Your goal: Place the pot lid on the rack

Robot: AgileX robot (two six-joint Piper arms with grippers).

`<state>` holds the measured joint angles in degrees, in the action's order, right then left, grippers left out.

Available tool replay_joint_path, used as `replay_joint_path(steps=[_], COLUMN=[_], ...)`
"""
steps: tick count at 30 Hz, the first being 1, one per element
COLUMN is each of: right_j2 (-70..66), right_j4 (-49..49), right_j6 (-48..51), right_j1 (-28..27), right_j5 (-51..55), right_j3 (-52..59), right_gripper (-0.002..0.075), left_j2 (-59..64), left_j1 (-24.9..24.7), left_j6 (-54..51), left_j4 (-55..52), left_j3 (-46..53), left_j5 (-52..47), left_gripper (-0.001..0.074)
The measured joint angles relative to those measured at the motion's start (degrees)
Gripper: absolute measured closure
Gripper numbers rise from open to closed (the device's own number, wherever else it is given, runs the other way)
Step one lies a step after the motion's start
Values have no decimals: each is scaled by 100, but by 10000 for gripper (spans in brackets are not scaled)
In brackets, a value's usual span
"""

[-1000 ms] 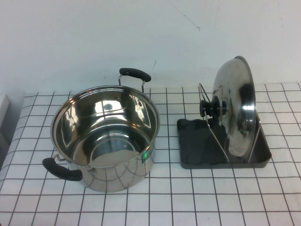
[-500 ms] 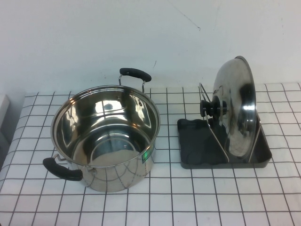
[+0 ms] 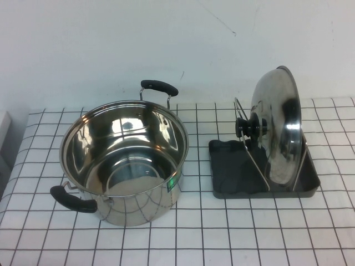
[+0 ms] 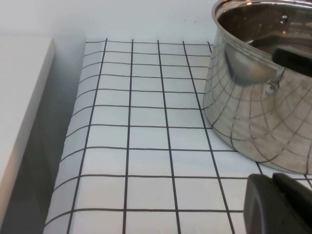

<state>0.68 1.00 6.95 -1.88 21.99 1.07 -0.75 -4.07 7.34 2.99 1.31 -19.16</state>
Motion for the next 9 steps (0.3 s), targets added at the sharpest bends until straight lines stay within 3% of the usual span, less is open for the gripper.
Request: replay_joint_path(steps=[9], right_j2=[0], right_j4=[0], right_j6=[-9], right_j1=[-247], right_j5=[0], right_j3=[0], right_gripper=[728], left_j2=[0], left_j1=[0], left_j6=[0], left_j4=[0], left_j3=[0], left_j5=[0], left_gripper=[737])
